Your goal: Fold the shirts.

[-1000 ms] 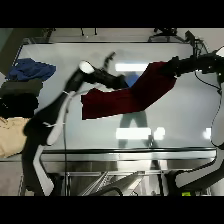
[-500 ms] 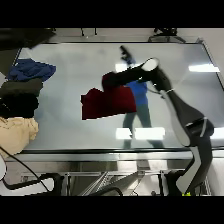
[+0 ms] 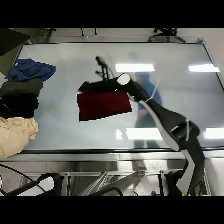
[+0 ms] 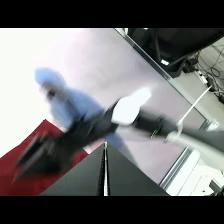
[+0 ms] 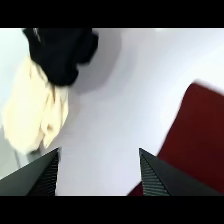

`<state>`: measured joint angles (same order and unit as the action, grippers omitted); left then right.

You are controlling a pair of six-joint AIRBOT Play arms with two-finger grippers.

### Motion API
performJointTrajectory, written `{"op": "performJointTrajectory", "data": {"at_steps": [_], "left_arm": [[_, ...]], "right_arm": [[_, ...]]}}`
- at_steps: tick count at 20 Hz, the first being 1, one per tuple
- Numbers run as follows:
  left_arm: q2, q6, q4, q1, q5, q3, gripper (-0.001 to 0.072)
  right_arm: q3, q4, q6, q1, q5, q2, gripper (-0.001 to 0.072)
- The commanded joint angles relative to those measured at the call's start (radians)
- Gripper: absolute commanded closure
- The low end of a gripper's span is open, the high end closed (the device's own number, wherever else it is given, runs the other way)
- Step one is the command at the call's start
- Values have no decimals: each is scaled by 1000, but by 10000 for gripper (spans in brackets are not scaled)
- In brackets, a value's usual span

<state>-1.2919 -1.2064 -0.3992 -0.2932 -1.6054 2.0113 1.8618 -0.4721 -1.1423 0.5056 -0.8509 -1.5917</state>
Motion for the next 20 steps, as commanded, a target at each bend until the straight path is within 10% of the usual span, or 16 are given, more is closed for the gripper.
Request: {"op": "performJointTrajectory", "data": {"at_steps": [1, 6, 8, 18, 20], "left_arm": [[3, -6, 0, -5, -19, 0, 696], [3, -8, 0, -5, -20, 0, 696], [3, -7, 0, -5, -23, 0, 696], [3, -6, -1, -5, -42, 0, 696], [3, -7, -1, -5, -42, 0, 696]], "right_arm": [[-1, -201, -172, -180, -150, 112, 164], [-26, -415, -287, -394, -422, 76, 161], [-53, -415, -286, -429, -426, 28, 50], [-53, -206, -178, -383, -446, -222, 51], [-53, -116, -132, -374, -445, -228, 210]]}}
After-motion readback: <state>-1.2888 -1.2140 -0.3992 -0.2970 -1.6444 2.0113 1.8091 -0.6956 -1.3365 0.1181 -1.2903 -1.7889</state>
